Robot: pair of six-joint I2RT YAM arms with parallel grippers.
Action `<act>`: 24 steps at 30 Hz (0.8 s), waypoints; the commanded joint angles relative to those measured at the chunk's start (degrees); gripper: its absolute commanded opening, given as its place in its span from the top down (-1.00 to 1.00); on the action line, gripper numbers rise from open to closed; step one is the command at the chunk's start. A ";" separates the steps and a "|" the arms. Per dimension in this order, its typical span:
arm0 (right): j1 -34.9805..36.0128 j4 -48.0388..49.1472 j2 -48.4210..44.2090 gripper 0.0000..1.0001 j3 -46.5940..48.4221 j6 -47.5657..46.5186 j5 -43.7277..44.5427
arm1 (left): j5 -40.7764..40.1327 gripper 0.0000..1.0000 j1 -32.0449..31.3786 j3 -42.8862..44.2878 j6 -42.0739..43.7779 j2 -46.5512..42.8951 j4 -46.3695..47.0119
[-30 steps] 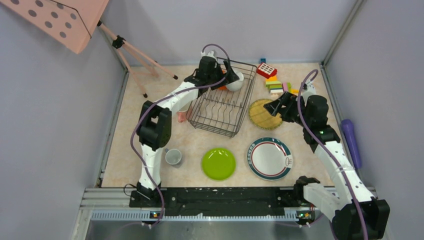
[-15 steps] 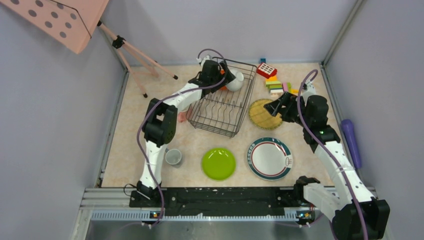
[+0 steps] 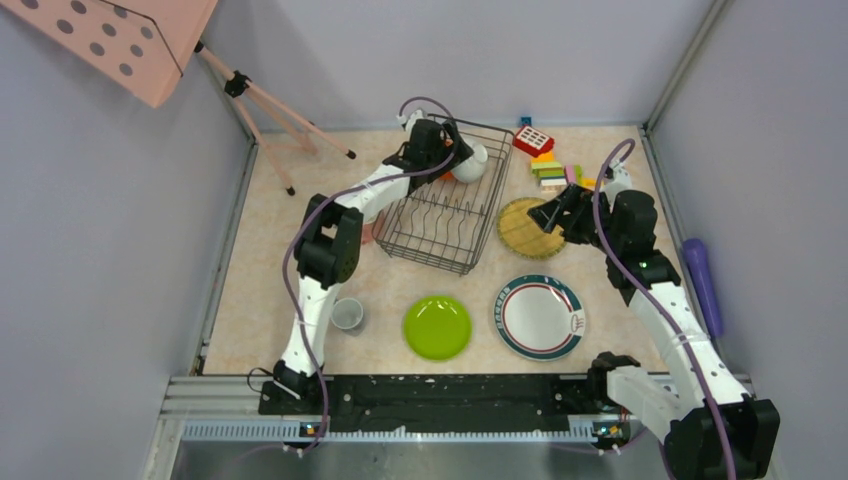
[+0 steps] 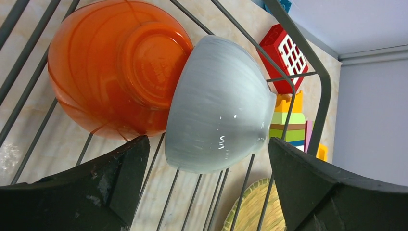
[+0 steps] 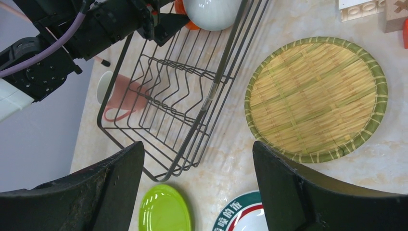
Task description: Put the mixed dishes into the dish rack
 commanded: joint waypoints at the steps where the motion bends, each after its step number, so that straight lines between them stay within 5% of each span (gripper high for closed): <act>1: 0.41 1.78 -0.10 -0.63 1.69 -1.08 0.46 | -0.58 -0.96 -0.82 2.92 0.45 1.35 2.19; 15: 0.38 1.89 0.12 -0.63 1.51 -1.54 0.19 | -7.83 -0.50 -3.16 4.64 3.06 2.63 0.57; 24: 0.42 1.77 -0.10 -0.63 1.52 -1.74 0.06 | -8.79 -0.75 -3.10 8.44 5.08 4.83 -2.96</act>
